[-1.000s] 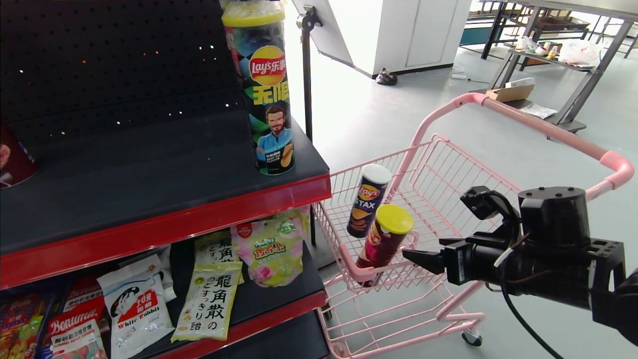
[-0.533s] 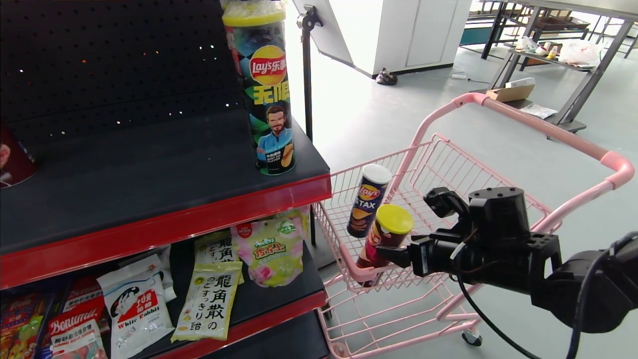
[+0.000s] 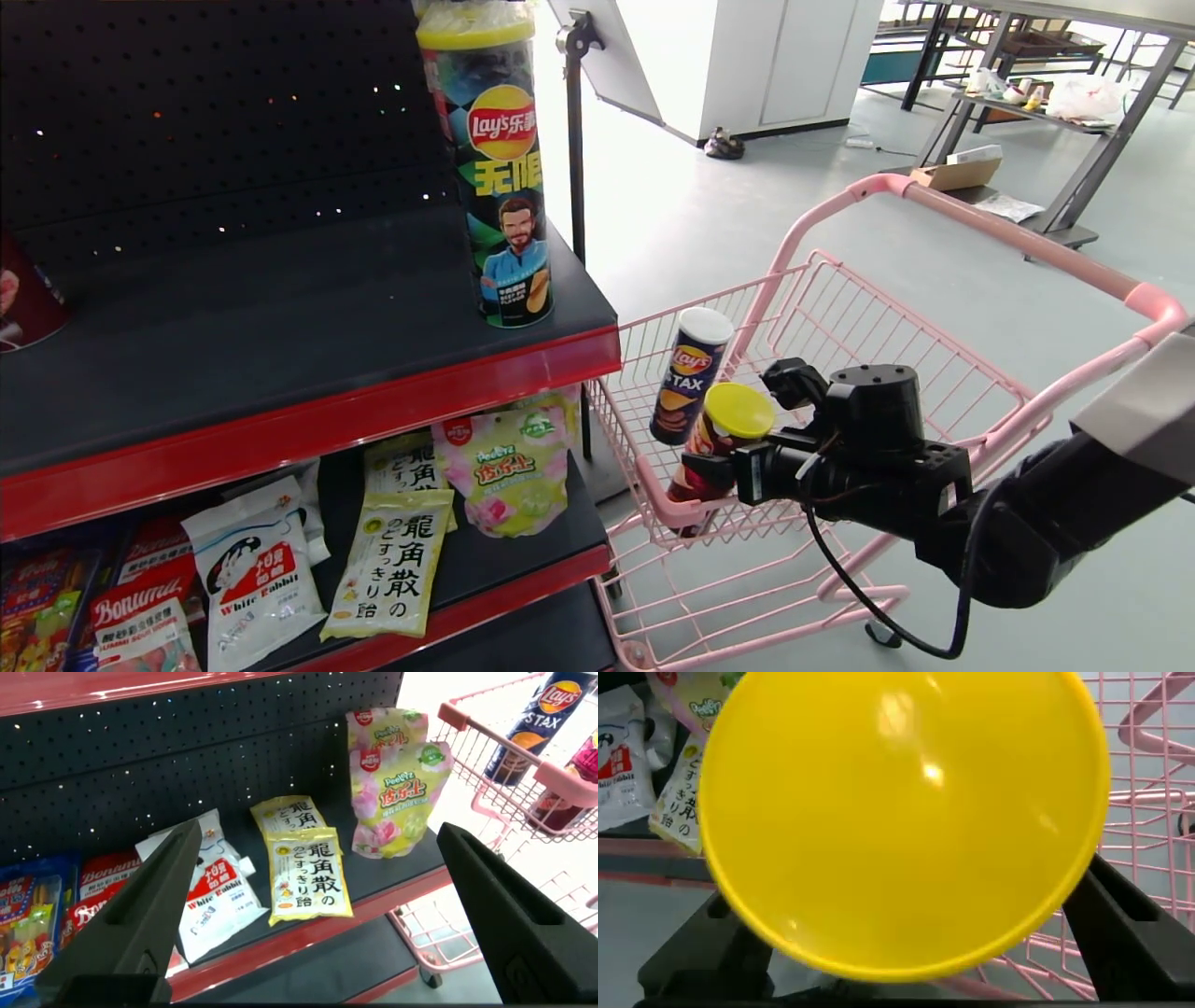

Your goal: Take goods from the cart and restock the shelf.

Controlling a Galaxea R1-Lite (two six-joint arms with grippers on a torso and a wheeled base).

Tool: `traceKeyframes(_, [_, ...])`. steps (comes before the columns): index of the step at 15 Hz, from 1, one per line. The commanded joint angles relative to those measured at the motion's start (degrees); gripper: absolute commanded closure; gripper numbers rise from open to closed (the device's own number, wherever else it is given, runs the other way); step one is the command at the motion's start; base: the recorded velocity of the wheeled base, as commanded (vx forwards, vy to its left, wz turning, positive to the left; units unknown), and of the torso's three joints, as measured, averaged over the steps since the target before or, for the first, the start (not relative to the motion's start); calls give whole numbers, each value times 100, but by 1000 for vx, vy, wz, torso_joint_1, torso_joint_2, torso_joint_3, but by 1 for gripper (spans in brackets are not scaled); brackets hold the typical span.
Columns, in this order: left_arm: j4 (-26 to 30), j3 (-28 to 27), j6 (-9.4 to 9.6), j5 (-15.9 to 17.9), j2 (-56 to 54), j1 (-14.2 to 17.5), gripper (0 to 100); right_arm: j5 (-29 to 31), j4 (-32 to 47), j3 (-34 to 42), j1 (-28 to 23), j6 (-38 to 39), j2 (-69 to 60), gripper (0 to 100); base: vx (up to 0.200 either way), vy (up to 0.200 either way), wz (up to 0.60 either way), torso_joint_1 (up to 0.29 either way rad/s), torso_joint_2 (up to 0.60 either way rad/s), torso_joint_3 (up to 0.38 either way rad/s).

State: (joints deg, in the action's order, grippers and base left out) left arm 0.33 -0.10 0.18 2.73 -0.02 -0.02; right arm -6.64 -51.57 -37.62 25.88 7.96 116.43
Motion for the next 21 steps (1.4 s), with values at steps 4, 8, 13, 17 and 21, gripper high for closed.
traceKeyframes(4, [2,1,-1,-1,2,-6,0,181,-451,-193,-13,118,459,0,0,0,0,0,0,0])
traceKeyframes(8, [2,-8,-1,-1,2,2,0,199,-451,-290,-4,162,521,0,0,0,0,0,0,0])
traceKeyframes(13, [2,-8,-1,-1,2,2,0,550,-785,-378,-4,294,793,100,0,0,0,0,0,0])
traceKeyframes(17, [2,1,-1,-1,2,-6,0,550,-820,-369,-4,355,846,100,0,0,0,0,0,0])
traceKeyframes(21, [2,1,-1,-1,2,-6,0,585,-811,-167,5,285,266,100,0,0,0,0,0,0])
